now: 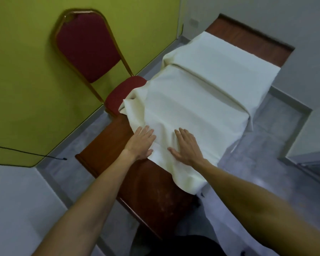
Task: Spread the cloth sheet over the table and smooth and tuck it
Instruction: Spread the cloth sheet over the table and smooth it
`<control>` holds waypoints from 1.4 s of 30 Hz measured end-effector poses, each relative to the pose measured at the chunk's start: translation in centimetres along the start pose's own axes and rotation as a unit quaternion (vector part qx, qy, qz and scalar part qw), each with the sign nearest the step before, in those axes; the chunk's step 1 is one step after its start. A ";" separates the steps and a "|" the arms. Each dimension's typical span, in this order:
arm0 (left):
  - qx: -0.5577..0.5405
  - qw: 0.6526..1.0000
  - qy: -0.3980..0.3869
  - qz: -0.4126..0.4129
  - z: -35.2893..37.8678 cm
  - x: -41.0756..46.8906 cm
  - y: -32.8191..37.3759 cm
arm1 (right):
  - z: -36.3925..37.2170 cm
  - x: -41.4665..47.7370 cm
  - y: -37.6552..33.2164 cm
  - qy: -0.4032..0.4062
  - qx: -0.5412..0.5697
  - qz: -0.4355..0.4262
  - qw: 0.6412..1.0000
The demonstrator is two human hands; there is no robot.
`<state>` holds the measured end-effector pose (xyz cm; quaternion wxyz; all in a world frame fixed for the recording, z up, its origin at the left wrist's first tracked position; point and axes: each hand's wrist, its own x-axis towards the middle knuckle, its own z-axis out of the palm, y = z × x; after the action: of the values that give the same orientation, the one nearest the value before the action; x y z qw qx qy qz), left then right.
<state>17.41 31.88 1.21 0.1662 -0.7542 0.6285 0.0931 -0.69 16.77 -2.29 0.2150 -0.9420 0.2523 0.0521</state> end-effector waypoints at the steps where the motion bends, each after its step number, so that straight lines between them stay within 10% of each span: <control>1: 0.015 1.000 -0.007 0.015 0.2 -0.4 -0.4 | 0.6 -0.9 -0.5 -0.002 -0.005 0.009 1.000; 21: 0.158 0.967 0.059 0.192 3.6 1.2 -4.8 | 7.8 -9.8 -1.7 0.036 -0.038 0.164 0.985; 42: 0.026 0.939 0.174 0.297 4.1 -4.9 -14.6 | 7.6 -12.4 -13.3 0.162 -0.045 0.277 0.946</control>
<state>31.01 40.14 1.07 0.0381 -0.5332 0.8451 -0.0110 -4.76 36.04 -1.58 0.1054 -0.8397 0.5317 -0.0325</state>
